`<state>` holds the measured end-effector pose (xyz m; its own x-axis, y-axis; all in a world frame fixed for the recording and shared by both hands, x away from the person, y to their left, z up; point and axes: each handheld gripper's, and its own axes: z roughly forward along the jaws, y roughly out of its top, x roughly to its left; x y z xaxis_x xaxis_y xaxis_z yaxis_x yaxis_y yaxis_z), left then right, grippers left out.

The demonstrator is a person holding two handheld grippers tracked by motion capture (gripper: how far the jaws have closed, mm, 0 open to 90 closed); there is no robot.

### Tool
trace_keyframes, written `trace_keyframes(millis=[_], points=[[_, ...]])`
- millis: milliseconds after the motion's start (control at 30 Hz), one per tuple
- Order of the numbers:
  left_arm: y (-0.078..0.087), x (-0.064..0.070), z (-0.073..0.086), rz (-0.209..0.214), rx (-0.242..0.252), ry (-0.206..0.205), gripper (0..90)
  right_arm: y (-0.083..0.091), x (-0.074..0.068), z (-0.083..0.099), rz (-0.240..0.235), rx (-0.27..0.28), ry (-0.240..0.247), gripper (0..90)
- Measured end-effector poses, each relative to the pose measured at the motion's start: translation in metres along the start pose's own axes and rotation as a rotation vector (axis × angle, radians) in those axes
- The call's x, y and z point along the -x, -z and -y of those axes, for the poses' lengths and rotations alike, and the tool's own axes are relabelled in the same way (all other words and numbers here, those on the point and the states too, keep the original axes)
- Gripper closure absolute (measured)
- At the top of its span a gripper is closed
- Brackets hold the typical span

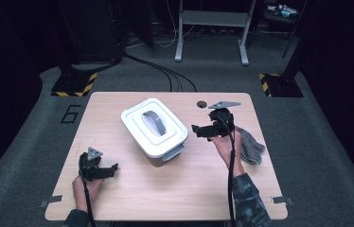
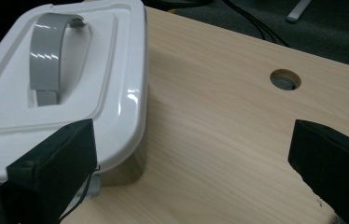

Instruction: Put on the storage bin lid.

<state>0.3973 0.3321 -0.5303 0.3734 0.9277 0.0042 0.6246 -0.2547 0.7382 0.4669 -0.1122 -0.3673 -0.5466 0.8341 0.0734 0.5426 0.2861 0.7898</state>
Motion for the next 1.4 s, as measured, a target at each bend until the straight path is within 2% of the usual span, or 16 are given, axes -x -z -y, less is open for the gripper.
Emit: trace_keyframes(millis=[367,500,1000,1200,1400], points=[[0.0,0.0,0.0,0.0,0.0,0.001,10.7,0.001,0.021,0.046,0.023,-0.017,-0.05,0.9],[0.0,0.0,0.0,-0.001,0.0,0.001,10.7,-0.004,0.024,0.06,0.035,-0.034,-0.041,1.0],[0.0,0.0,0.0,-0.001,0.0,0.001,10.7,-0.025,0.022,0.11,0.049,-0.097,-0.047,1.2],[0.0,0.0,0.0,-0.001,0.0,0.001,10.7,-0.034,0.017,0.128,0.042,-0.133,-0.058,1.2],[0.0,0.0,0.0,-0.001,0.0,0.001,10.7,-0.044,0.012,0.147,0.04,-0.149,-0.05,1.4]])
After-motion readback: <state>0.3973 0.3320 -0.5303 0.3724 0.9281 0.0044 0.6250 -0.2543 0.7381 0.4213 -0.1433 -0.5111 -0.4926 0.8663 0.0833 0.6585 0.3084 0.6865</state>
